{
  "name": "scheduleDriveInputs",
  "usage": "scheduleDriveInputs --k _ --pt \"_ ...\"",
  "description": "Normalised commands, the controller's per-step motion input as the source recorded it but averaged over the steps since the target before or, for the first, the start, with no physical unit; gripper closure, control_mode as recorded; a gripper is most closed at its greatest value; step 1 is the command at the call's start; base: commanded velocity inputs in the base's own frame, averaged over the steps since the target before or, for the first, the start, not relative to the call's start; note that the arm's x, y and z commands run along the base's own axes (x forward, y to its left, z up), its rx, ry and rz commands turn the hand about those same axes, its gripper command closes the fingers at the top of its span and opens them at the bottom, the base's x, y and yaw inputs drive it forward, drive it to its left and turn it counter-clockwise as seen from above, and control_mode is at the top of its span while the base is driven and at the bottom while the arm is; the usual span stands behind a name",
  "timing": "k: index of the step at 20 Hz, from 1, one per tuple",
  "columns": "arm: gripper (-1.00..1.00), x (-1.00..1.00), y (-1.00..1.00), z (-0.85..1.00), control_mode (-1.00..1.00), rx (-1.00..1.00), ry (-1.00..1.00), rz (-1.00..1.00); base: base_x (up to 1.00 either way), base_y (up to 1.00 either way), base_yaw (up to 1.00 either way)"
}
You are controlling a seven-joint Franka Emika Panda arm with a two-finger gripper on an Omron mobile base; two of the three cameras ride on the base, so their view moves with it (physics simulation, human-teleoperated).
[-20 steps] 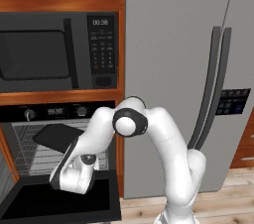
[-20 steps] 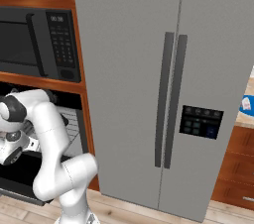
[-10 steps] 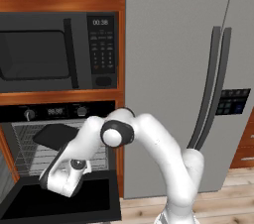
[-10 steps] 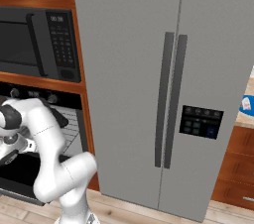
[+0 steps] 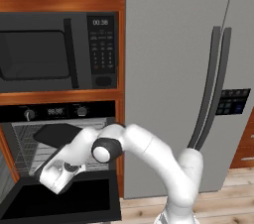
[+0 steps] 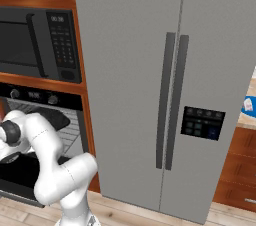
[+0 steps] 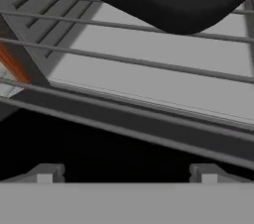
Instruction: Take the baked cake out of the oven and place it on the plate for cooling. Then close the oven door.
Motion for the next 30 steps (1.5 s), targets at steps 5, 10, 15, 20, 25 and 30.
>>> scheduleDriveInputs --k 5,10,15,20,25,30 --pt "-1.00 -0.08 0.41 -0.45 -1.00 -0.13 -0.47 -0.27 0.00 0.00 0.00" --pt "-1.00 0.00 0.20 -0.11 -1.00 -0.05 -0.47 -0.27 0.00 0.00 0.00" --pt "-1.00 0.01 0.13 0.00 -1.00 0.00 -0.40 -0.25 0.00 0.00 0.00" --pt "-1.00 0.11 0.12 0.00 -1.00 0.00 -0.38 -0.24 0.00 0.00 0.00" --pt "-1.00 0.16 0.15 0.00 -1.00 0.00 -0.36 -0.24 0.00 0.00 0.00" --pt "-1.00 0.11 0.19 0.00 -1.00 0.00 -0.30 -0.23 0.00 0.00 0.00"
